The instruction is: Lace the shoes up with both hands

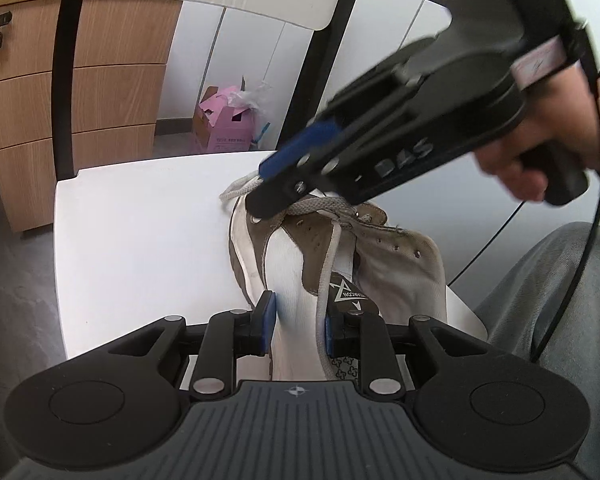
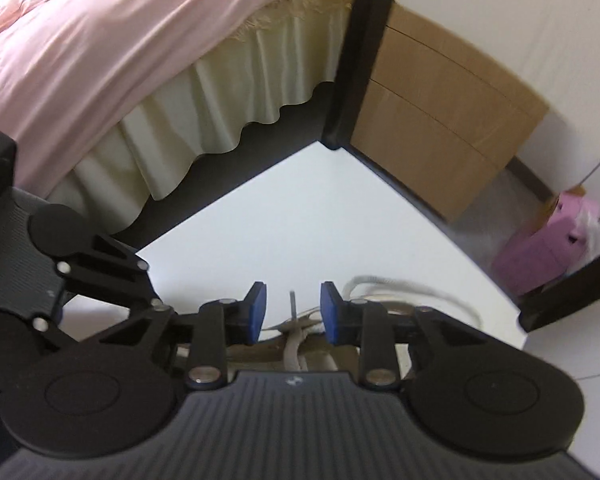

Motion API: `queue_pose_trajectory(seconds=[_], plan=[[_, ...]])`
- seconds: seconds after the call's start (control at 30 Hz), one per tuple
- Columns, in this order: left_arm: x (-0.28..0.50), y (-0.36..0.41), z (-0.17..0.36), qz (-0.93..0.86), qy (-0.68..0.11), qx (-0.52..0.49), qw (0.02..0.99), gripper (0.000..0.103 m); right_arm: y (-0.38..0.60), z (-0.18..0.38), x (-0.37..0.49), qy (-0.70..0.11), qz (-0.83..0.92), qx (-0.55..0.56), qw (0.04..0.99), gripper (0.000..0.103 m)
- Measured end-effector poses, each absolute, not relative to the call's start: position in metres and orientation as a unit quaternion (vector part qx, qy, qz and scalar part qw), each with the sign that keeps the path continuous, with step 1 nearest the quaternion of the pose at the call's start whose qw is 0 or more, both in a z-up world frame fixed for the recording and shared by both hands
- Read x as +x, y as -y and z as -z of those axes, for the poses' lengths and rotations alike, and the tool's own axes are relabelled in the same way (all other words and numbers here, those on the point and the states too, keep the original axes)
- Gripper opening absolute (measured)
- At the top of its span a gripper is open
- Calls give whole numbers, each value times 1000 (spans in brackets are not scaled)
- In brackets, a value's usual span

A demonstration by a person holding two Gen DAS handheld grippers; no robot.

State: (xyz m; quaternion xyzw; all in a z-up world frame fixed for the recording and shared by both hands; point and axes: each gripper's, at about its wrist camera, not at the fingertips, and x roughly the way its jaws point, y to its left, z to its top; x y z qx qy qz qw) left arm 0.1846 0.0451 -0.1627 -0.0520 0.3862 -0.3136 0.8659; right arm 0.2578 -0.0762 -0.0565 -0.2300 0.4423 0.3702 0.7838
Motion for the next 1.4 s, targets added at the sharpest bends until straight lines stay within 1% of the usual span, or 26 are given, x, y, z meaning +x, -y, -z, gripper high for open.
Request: queue_pose_trajectory(seconds=[0.03, 0.07, 0.1, 0.13, 0.27, 0.37, 0.47, 0.6, 0.73, 0.87, 1.0, 1.03, 1.07, 1.1, 1.13, 1.2, 1.23, 1.27, 1.4], plan=[[185, -44, 163, 313, -384, -49, 867, 27, 79, 63, 258, -449, -368, -234, 780, 15], [185, -43, 163, 312, -381, -47, 869, 27, 81, 70, 259, -455, -366, -237, 776, 11], [185, -42, 164, 309, -378, -44, 872, 27, 83, 76, 260, -461, -363, -241, 773, 5], [186, -40, 165, 306, -376, -42, 874, 27, 83, 80, 259, -461, -363, -247, 771, 3], [187, -31, 166, 308, -376, -16, 874, 26, 72, 83, 246, -430, -371, -279, 775, 2], [191, -29, 169, 316, -383, -22, 868, 26, 70, 75, 241, -409, -378, -263, 788, 2], [191, -27, 171, 316, -384, -11, 868, 26, 64, 50, 239, -374, -395, -226, 808, 2], [193, -28, 174, 316, -391, -23, 865, 26, 48, 5, 243, -329, -429, -161, 826, 2], [193, -26, 174, 318, -391, -21, 864, 26, 28, -40, 244, -292, -469, -120, 825, 3], [194, -27, 174, 316, -390, -20, 864, 26, 3, -58, 240, -279, -489, -156, 812, 3], [193, -27, 172, 316, -390, -19, 865, 26, -3, -41, 249, -311, -476, -180, 803, 5], [193, -27, 172, 316, -390, -18, 865, 26, 0, -38, 250, -319, -472, -181, 802, 19], [193, -26, 173, 315, -390, -19, 865, 26, 4, -34, 250, -326, -467, -179, 802, 35], [193, -27, 173, 315, -390, -20, 865, 26, 7, -29, 251, -334, -461, -177, 803, 68], [192, -26, 173, 315, -390, -20, 865, 26, 9, -24, 252, -338, -455, -174, 805, 80], [192, -26, 172, 314, -390, -20, 865, 26, 19, -16, 258, -354, -445, -149, 809, 82], [192, -26, 172, 314, -390, -20, 865, 26, 24, -13, 262, -365, -440, -134, 810, 87], [192, -26, 172, 314, -391, -21, 865, 26, 31, -9, 266, -374, -432, -117, 812, 90], [191, -25, 172, 312, -391, -22, 866, 26, 66, 2, 277, -390, -384, -56, 835, 92]])
